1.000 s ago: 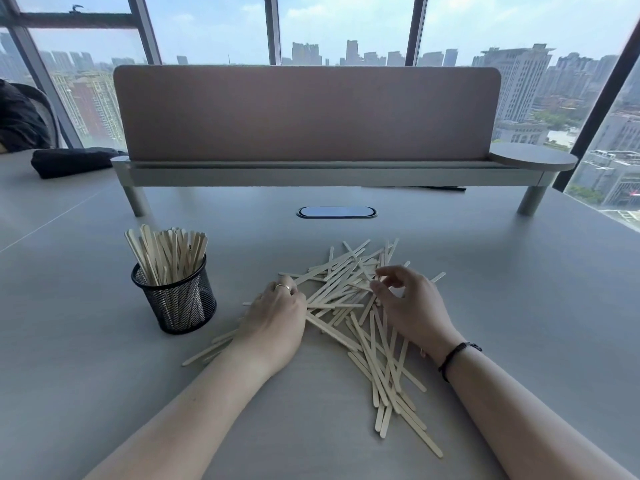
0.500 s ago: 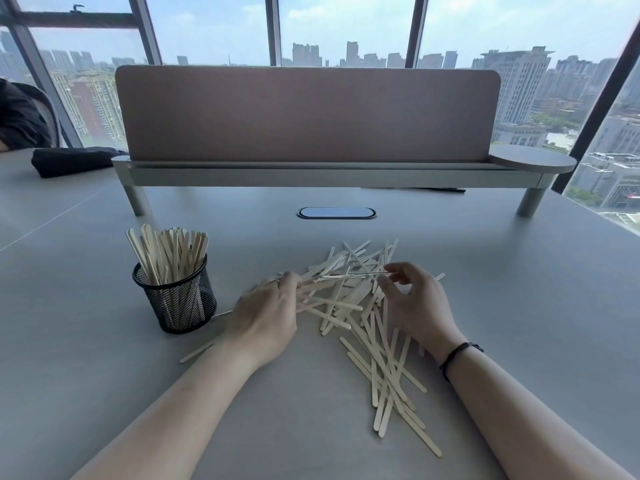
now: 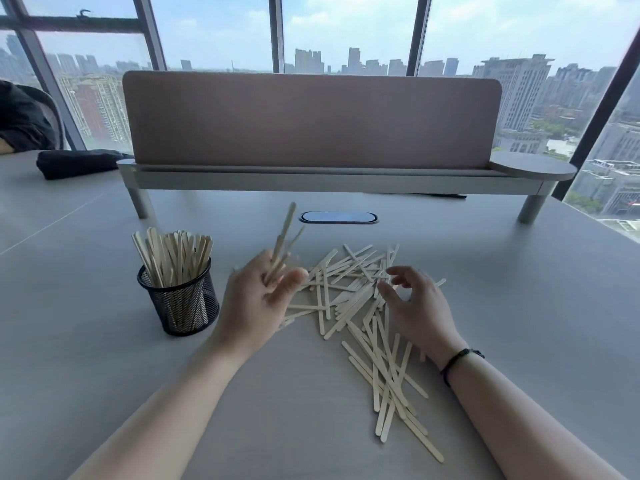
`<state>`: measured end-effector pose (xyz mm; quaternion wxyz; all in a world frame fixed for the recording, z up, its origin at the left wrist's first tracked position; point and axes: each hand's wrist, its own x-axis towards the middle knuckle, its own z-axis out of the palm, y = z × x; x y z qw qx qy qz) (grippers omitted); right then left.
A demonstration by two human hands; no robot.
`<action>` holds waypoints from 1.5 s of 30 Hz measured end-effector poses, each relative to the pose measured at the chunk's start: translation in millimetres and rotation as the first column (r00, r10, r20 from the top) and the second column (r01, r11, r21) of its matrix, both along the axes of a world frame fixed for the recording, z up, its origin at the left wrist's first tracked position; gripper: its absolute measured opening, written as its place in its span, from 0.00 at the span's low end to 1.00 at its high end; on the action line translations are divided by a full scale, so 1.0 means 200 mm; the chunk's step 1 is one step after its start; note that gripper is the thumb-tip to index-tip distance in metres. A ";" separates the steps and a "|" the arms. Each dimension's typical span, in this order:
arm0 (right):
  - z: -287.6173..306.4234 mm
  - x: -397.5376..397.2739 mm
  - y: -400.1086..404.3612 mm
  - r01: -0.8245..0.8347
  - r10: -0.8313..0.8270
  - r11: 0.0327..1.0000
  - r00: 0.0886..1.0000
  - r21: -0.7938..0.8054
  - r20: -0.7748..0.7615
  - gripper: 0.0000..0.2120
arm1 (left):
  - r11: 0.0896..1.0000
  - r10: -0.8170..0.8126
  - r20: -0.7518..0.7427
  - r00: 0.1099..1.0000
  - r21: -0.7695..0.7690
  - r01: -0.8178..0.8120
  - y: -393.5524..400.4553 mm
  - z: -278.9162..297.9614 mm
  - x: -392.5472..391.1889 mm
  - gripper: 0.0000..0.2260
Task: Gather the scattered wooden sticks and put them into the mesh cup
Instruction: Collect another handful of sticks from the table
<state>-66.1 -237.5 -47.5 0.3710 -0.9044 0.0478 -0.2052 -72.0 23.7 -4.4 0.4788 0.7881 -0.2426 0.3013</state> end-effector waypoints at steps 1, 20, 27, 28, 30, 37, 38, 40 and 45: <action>0.00 0.00 0.01 -0.013 0.013 0.999 1.000 -0.035 0.000 0.14 | 0.996 -0.003 -0.025 1.000 -0.094 0.001 0.00 0.03 -0.01 0.26; 0.03 -0.01 0.11 -0.177 0.176 0.934 0.984 -0.310 -0.032 0.26 | 0.910 0.010 -0.463 0.887 -0.363 -0.199 0.00 -0.09 0.06 0.27; 0.11 0.23 0.19 -0.475 0.360 0.665 0.880 -0.576 -0.311 0.48 | 0.871 -0.058 -0.513 0.856 -0.446 -0.208 0.02 -0.08 0.07 0.28; 0.11 0.28 0.21 -0.498 0.364 0.641 0.867 -0.584 -0.341 0.49 | 0.874 -0.058 -0.513 0.856 -0.441 -0.205 0.02 -0.08 0.07 0.27; 0.12 0.36 0.24 -0.533 0.370 0.603 0.846 -0.594 -0.384 0.49 | 0.881 -0.047 -0.506 0.861 -0.428 -0.203 0.02 -0.08 0.06 0.26; 0.06 0.41 0.28 -0.517 0.399 0.580 0.854 -0.630 -0.333 0.43 | 0.880 0.041 -0.471 0.881 -0.401 -0.256 0.03 -0.10 0.08 0.26; 0.06 0.40 0.28 -0.487 0.409 0.600 0.869 -0.635 -0.280 0.41 | 0.872 0.056 -0.472 0.880 -0.405 -0.273 0.03 -0.09 0.09 0.25; 0.05 0.39 0.27 -0.432 0.419 0.634 0.889 -0.642 -0.185 0.36 | 0.865 0.070 -0.478 0.876 -0.408 -0.292 0.03 -0.09 0.09 0.24; 0.05 0.37 0.28 -0.361 0.376 0.675 0.919 -0.644 -0.121 0.32 | 0.860 0.057 -0.483 0.874 -0.420 -0.288 0.03 -0.10 0.08 0.27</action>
